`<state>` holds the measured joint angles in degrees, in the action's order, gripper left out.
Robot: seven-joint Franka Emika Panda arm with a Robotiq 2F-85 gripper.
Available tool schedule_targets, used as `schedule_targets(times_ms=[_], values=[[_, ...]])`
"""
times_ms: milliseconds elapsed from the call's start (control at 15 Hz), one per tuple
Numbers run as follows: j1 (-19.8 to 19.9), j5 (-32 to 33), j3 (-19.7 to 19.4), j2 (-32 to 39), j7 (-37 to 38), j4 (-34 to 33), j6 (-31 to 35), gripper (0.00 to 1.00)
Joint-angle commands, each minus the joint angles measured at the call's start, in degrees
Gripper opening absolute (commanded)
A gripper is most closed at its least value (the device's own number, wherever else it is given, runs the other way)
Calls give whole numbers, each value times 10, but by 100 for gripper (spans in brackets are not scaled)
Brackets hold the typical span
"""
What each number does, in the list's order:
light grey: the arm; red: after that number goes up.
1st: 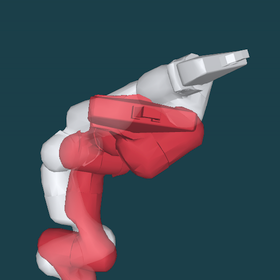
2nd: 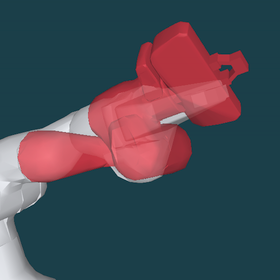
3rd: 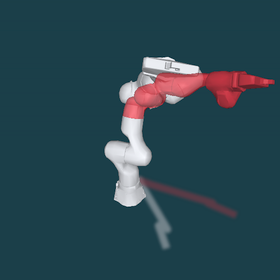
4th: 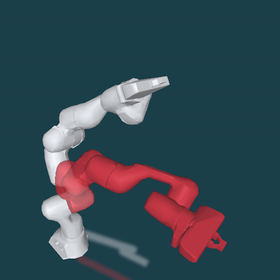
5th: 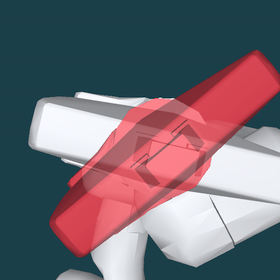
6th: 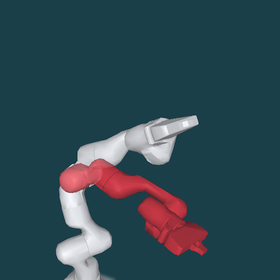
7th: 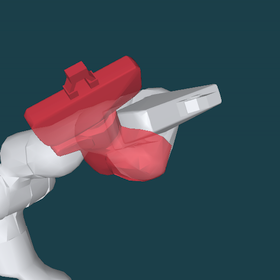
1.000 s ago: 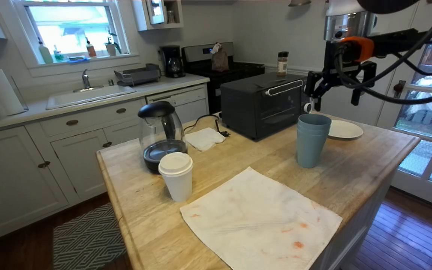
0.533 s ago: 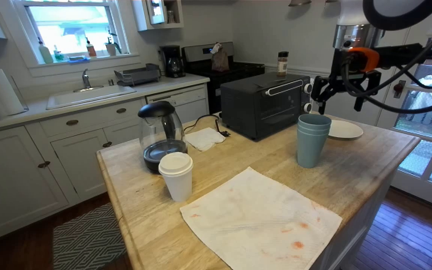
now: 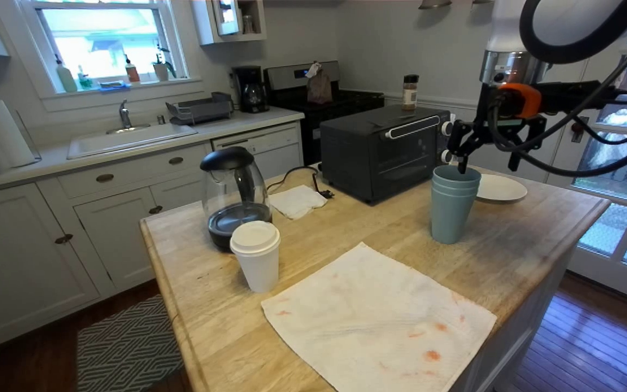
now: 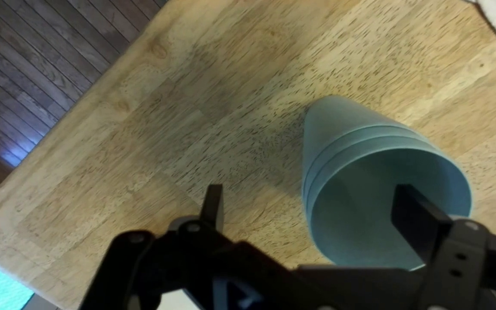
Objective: Unstack the three cups on the counter.
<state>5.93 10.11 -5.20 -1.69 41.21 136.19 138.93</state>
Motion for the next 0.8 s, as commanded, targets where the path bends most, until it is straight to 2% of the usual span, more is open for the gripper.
schedule_targets(times_ms=[0, 133, 267, 333, 733], values=[[2, -31, -3, 13, -16, -2, 22, 99], [1, -39, -4, 19, -15, -3, 26, 95], [1, -51, -4, 23, -18, -5, 28, 80], [0, -56, -4, 25, -20, -5, 30, 63], [0, -66, -6, 29, -23, -8, 40, 20]])
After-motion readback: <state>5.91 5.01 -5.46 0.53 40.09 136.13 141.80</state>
